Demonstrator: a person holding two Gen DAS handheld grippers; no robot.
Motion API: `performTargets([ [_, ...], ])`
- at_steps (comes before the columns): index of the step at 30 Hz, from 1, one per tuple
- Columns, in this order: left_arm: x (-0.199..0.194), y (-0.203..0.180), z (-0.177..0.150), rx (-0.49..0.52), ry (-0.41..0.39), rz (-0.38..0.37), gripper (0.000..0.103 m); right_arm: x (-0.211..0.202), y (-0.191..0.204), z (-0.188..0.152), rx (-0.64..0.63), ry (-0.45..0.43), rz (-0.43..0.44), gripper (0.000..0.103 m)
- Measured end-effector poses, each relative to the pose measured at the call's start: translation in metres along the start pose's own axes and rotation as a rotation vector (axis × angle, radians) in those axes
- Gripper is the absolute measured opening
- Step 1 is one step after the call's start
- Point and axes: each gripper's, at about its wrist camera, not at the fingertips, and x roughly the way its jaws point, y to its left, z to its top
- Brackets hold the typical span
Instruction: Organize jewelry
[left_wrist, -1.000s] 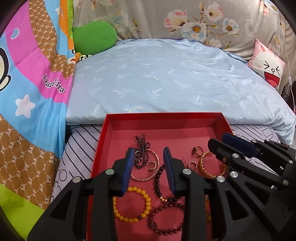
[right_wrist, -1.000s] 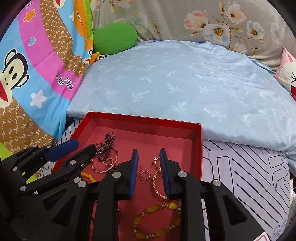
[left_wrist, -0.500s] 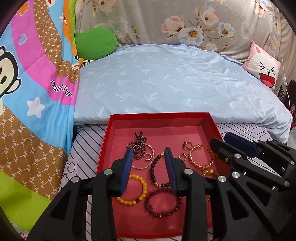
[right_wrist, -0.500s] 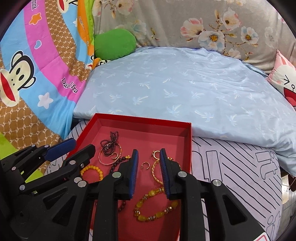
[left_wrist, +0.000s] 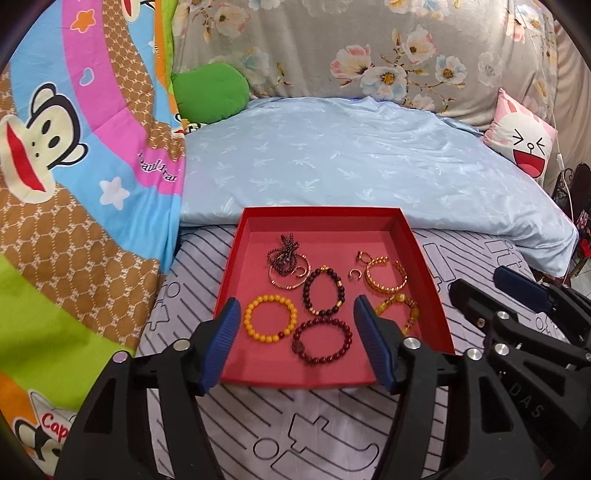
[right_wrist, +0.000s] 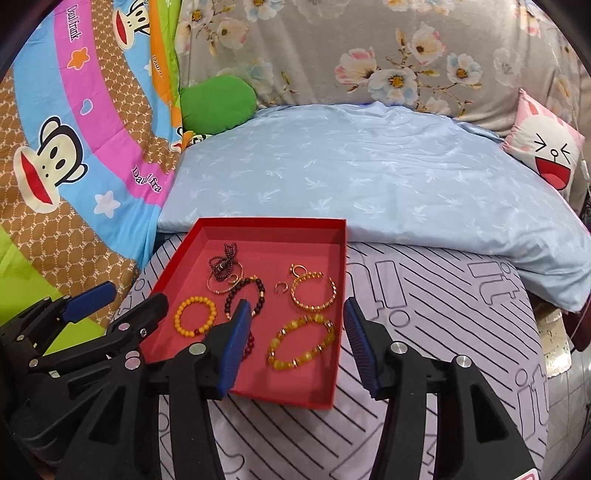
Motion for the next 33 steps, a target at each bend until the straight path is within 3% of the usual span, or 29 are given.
performTargets([
  [7,-0.017,-0.001,-0.024,-0.006,0.006,0.023,0.073,-0.016,-0.005,-0.024,0.015,0.006,-0.017,0.063],
  [20,-0.027,0.005,-0.052,-0.042,0.029,0.049,0.078,-0.033,-0.003,-0.049,0.001,-0.006,-0.076,0.079],
  [33,-0.023,0.011,-0.069,-0.068,0.045,0.093,0.089,-0.032,-0.002,-0.064,0.005,-0.002,-0.092,0.084],
])
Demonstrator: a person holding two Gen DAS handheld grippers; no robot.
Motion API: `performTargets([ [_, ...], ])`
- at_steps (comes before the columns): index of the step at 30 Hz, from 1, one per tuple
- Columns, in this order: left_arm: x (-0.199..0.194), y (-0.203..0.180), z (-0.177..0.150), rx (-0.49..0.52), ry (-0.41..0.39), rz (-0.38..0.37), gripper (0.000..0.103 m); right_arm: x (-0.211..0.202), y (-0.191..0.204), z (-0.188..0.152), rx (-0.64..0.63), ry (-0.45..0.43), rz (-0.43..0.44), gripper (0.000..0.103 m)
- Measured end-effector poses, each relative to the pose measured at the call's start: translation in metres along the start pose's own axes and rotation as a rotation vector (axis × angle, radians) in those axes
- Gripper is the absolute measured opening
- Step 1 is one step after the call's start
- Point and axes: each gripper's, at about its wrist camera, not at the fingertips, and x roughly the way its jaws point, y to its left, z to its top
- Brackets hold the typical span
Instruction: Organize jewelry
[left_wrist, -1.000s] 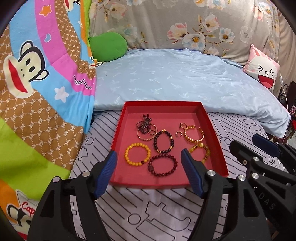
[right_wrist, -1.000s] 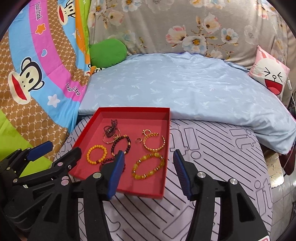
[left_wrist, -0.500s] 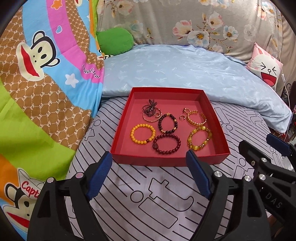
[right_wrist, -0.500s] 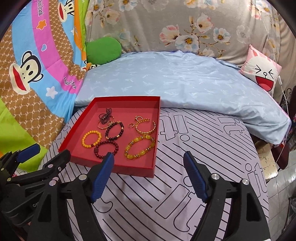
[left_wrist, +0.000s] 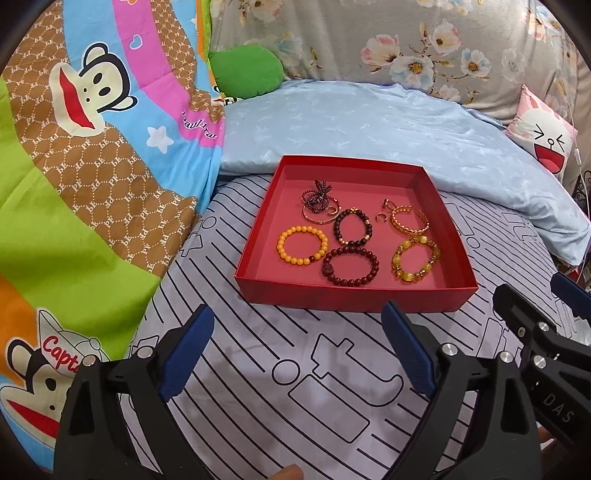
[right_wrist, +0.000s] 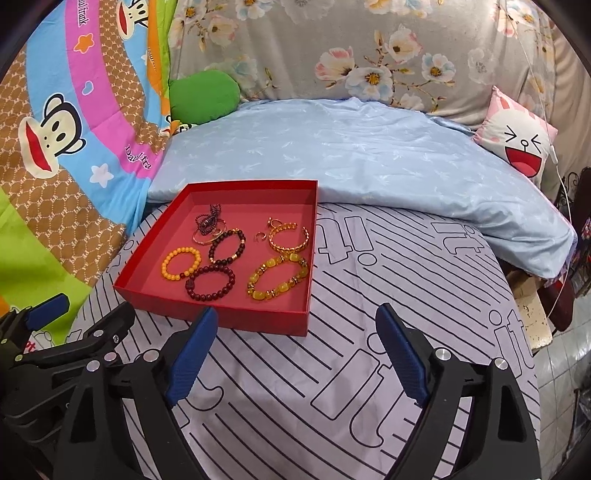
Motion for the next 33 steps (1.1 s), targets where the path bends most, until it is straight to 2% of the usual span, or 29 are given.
performTargets([
  [3,0.003,0.001,-0.001,-0.006,0.003,0.013,0.091,0.003,-0.001,-0.003,0.004,0.008,0.003,0.088],
  [4,0.004,0.002,-0.001,-0.011,0.006,0.016,0.091,0.004,-0.003,-0.004,0.013,0.017,0.008,0.096],
  [5,0.005,0.004,-0.001,-0.018,0.01,0.013,0.092,0.005,-0.004,-0.004,0.018,0.02,0.012,0.097],
  [33,0.018,0.004,-0.004,-0.021,0.016,0.023,0.093,0.019,-0.003,-0.009,0.019,0.021,-0.006,0.097],
])
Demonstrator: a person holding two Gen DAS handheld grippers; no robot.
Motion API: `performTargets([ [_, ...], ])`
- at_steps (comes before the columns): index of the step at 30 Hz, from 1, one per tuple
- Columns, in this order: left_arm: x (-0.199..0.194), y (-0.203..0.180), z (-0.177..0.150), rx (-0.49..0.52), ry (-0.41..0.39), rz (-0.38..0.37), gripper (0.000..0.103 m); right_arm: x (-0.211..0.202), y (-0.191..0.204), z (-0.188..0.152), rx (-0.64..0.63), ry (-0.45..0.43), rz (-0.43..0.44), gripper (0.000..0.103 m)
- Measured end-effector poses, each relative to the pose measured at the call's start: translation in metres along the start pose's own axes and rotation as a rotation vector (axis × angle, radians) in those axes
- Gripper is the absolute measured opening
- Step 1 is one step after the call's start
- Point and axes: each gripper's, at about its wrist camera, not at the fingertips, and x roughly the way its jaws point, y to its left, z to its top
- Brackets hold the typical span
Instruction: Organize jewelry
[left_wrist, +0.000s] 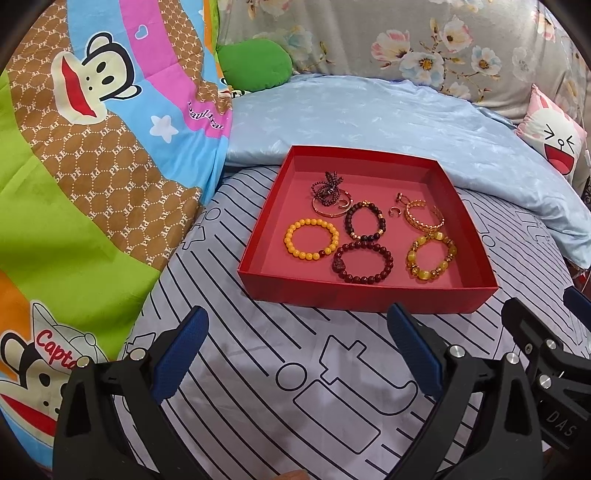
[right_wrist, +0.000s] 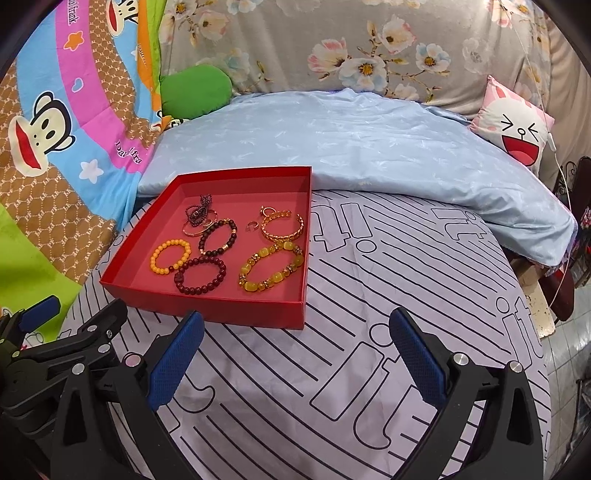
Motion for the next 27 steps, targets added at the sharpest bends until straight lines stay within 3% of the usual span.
performTargets([
  [27,0.0055,0.0023,-0.0037,-0.012,0.008,-0.001,0.093,0.0027,0.002,-0.0031,-0.005,0.001,-0.007,0.097],
])
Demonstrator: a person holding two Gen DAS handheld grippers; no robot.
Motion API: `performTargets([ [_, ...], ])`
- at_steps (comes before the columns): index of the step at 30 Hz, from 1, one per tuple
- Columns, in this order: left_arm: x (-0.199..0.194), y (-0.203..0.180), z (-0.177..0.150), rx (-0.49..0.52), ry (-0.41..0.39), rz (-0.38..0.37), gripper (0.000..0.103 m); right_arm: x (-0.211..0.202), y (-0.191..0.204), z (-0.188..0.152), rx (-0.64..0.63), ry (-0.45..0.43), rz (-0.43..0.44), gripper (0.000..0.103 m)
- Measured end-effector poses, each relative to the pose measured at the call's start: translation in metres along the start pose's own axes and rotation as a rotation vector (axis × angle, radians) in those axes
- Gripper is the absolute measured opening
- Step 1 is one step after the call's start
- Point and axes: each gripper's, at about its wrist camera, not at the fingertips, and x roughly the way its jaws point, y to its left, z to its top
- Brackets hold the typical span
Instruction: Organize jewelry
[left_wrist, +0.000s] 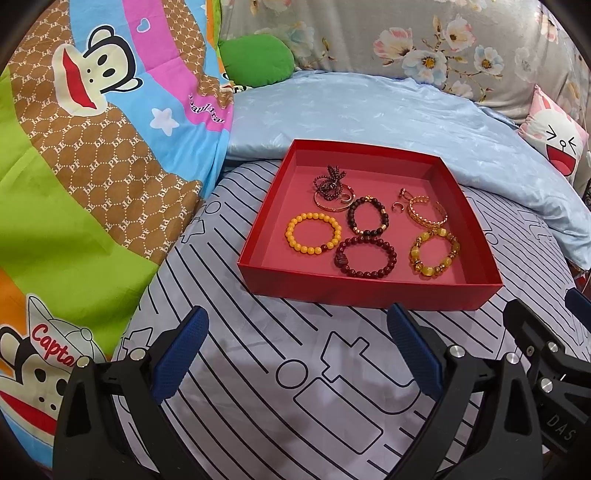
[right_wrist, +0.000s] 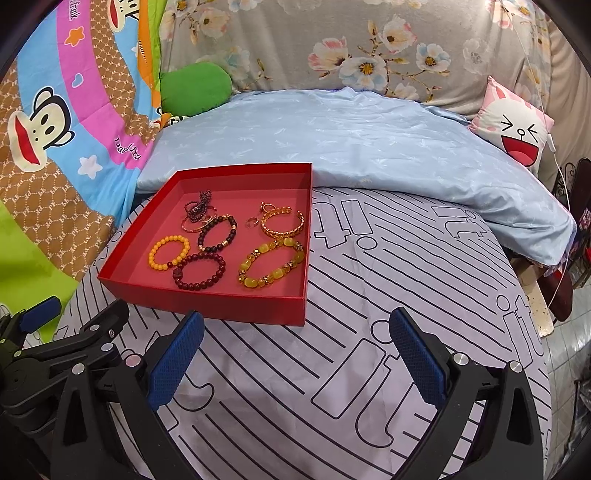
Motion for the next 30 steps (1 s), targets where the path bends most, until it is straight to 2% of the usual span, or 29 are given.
performTargets([
  [30,0.0001,0.0003,-0.0021,-0.003,0.008,0.012,0.093,-0.0012,0.003,-0.0034,-0.005,0.002,-0.004,0.097],
])
